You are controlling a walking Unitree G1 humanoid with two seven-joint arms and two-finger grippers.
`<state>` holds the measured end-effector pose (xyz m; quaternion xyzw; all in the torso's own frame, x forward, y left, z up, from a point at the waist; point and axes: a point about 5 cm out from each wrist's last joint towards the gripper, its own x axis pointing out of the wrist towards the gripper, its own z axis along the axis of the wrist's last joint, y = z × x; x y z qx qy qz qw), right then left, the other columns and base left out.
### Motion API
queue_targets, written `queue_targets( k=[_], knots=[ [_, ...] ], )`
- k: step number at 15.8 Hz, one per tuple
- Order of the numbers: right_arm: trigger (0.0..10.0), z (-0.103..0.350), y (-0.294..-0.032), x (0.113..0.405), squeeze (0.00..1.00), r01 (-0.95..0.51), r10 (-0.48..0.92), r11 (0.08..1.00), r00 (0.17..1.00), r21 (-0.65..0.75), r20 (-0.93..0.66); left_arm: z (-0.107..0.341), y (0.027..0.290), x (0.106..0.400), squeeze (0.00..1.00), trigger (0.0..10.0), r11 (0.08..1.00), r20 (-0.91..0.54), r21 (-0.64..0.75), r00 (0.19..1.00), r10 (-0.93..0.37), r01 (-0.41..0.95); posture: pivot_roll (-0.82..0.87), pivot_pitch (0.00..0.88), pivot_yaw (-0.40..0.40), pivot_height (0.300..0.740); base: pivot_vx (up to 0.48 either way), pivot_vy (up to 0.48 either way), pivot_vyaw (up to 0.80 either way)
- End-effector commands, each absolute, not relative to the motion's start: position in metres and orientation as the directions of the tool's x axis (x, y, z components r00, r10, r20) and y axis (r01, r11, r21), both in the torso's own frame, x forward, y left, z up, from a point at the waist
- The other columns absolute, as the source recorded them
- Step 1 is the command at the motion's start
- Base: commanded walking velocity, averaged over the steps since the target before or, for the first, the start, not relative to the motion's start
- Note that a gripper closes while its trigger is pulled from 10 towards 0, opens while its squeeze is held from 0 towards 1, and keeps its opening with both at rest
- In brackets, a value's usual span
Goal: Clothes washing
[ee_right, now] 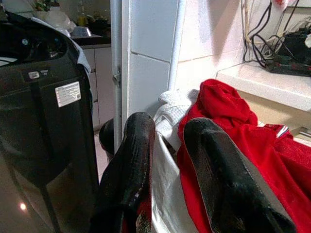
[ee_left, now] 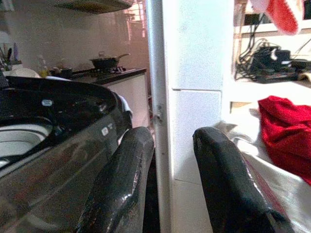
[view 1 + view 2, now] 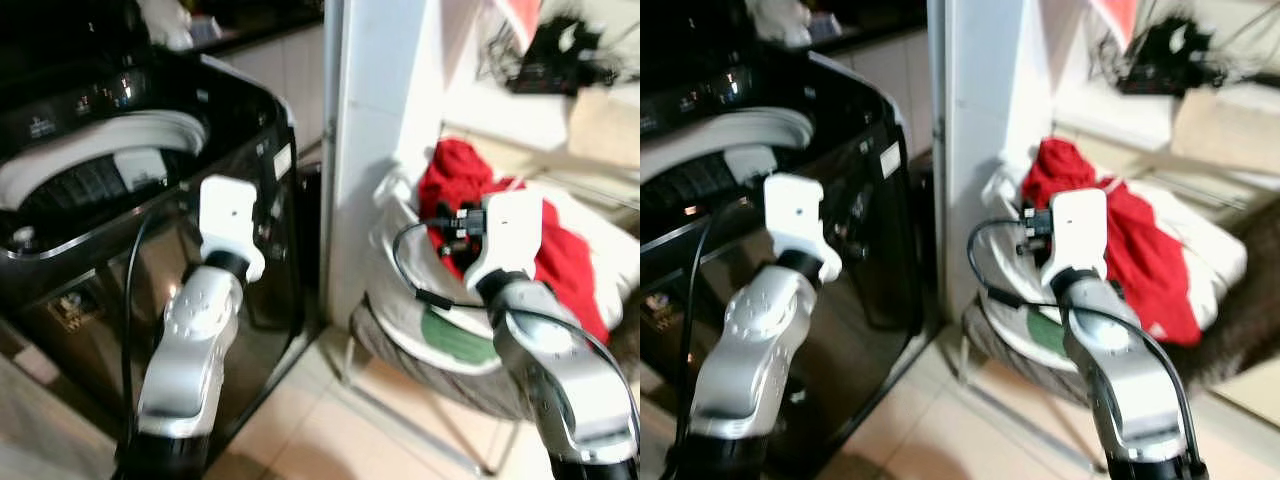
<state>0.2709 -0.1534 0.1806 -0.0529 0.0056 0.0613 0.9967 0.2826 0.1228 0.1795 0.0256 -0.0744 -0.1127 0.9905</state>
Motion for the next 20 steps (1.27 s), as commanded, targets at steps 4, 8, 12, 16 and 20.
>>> queue_targets(
  k=[4, 8, 12, 16, 20],
  knots=[
    [10.0, 0.1851, -0.1553, 0.2756, 0.0, -0.126, 0.126, 0.989, 0.992, -0.073, -0.006, 0.1855, 0.1191, 0.2805, 0.0, 10.0, 0.973, 0.165, 0.068, 0.959, -0.229, 0.221, -0.05, 0.015, 0.012, 0.74, 0.394, 0.0, 0.0],
    [10.0, 0.1848, -0.1546, 0.2773, 0.0, -0.135, 0.134, 0.988, 0.991, -0.081, -0.01, 0.1876, 0.1224, 0.2834, 0.0, 10.0, 0.978, 0.17, 0.074, 0.964, -0.204, 0.194, -0.05, 0.013, 0.022, 0.74, 0.404, 0.0, 0.0],
    [10.0, 0.1853, -0.1508, 0.2772, 0.0, -0.171, 0.171, 0.981, 0.985, -0.092, -0.003, 0.1904, 0.1262, 0.2847, 0.0, 10.0, 0.98, 0.178, 0.085, 0.965, -0.194, 0.181, -0.04, 0.012, 0.022, 0.74, 0.412, 0.0, 0.0],
    [10.0, 0.1839, -0.1528, 0.2781, 0.0, -0.149, 0.148, 0.986, 0.989, -0.076, -0.014, 0.1896, 0.1254, 0.2839, 0.0, 10.0, 0.978, 0.172, 0.085, 0.964, -0.202, 0.19, -0.04, 0.01, 0.023, 0.74, 0.41, 0.0, -0.29],
    [10.0, 0.1842, -0.156, 0.2777, 0.0, -0.149, 0.148, 0.985, 0.989, -0.086, -0.013, 0.1883, 0.1222, 0.2821, 0.0, 10.0, 0.977, 0.169, 0.075, 0.963, -0.21, 0.2, -0.04, 0.008, 0.023, 0.74, 0.411, 0.0, -0.4]
  ],
)
